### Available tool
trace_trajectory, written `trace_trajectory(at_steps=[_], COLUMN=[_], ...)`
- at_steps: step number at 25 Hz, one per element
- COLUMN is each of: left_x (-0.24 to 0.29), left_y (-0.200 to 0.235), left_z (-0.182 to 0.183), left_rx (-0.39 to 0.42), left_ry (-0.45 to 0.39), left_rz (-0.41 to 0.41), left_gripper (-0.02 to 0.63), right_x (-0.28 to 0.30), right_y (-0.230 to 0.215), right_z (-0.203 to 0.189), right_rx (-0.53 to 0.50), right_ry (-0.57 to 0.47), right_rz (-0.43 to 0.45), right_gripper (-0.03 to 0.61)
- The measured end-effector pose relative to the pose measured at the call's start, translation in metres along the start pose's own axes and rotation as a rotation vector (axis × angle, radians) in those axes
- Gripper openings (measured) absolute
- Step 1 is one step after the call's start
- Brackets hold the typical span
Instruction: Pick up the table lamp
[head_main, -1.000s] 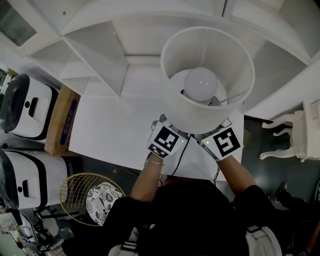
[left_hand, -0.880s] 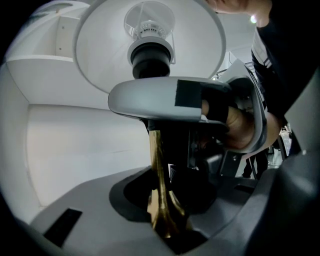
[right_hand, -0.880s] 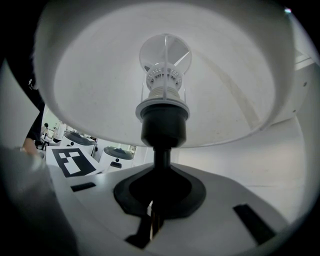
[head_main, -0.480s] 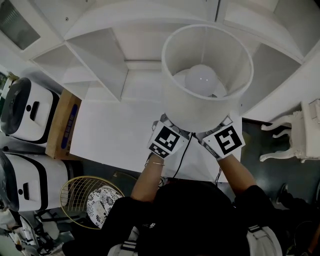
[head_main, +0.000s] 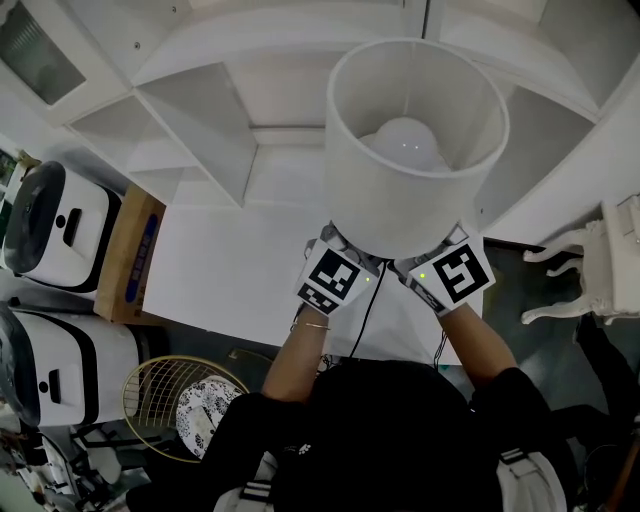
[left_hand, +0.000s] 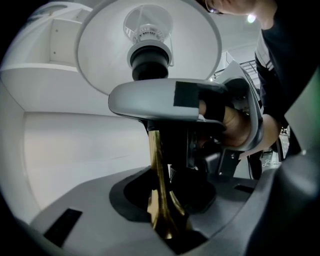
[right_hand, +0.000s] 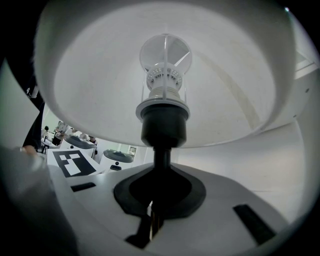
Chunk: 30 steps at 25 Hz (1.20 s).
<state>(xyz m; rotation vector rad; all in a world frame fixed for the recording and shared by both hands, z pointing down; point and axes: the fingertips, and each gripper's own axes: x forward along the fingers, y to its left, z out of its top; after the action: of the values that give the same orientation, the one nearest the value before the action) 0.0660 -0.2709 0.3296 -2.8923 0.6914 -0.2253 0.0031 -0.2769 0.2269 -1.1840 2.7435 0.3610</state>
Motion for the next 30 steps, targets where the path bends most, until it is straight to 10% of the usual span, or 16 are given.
trace_trajectory(at_steps=[30], left_x=[-0.0076], left_y=[-0.0034], left_z=[0.0075], left_rx=[0.002], left_ry=[-0.008], left_rz=[0.004], left_gripper=[0.115], right_x=[-0.0011], right_y=[0.0084], right_z=[0.0073], right_rx=[-0.019], right_ry=[0.004], right_rz=[0.022], right_gripper=[0.017])
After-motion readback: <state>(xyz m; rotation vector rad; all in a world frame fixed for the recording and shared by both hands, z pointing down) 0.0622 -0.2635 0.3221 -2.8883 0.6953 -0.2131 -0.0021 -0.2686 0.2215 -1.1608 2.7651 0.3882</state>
